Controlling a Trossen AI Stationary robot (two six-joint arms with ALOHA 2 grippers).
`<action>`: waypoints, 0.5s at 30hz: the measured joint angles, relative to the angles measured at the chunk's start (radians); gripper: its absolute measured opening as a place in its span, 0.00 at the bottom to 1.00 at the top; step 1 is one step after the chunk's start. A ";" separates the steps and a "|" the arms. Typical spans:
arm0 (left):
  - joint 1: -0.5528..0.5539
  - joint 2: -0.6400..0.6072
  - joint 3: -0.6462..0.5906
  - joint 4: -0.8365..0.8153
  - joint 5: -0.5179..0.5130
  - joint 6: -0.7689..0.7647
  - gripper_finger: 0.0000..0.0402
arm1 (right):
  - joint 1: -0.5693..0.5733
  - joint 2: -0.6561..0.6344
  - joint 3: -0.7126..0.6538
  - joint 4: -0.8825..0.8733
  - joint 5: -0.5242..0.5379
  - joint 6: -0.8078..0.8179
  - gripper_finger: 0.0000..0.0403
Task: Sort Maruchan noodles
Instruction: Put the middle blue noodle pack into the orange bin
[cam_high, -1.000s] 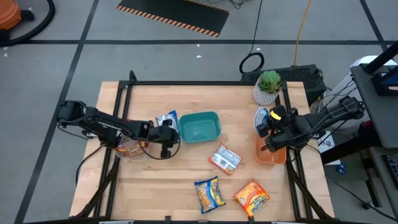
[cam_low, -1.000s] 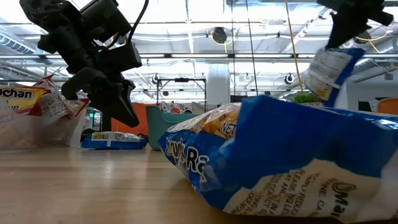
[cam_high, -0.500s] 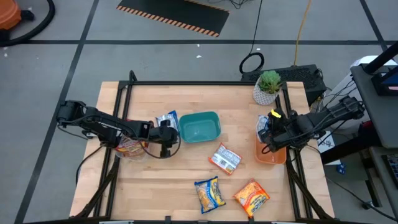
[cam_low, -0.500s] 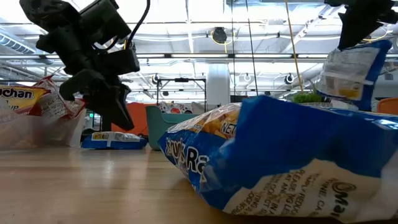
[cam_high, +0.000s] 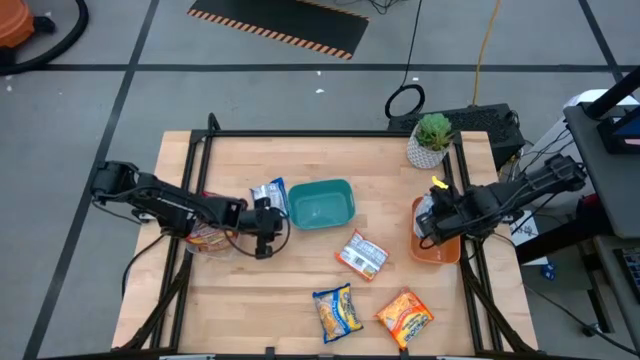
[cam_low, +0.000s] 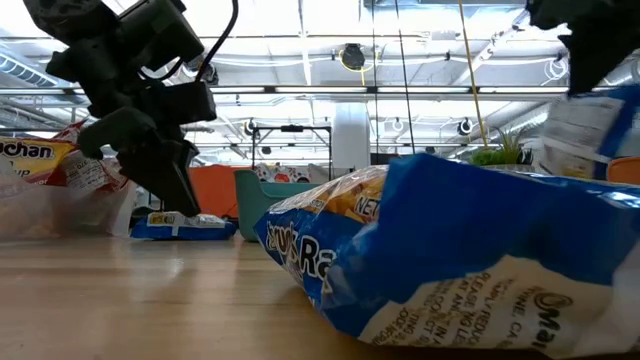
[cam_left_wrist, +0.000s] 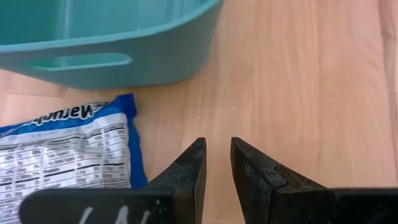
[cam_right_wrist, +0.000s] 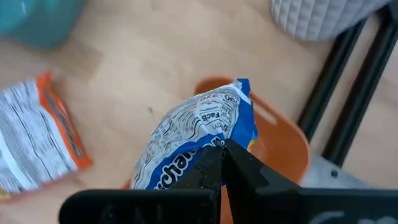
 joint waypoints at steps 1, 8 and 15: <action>-0.003 0.000 0.000 0.000 0.000 0.001 0.20 | 0.000 0.000 -0.008 0.000 -0.018 0.000 0.00; -0.008 0.000 0.000 0.002 0.000 0.032 0.20 | 0.000 0.000 -0.044 0.011 -0.065 -0.004 0.00; -0.007 0.000 0.000 0.036 -0.001 0.079 0.20 | 0.000 0.000 -0.095 0.201 -0.063 -0.028 0.10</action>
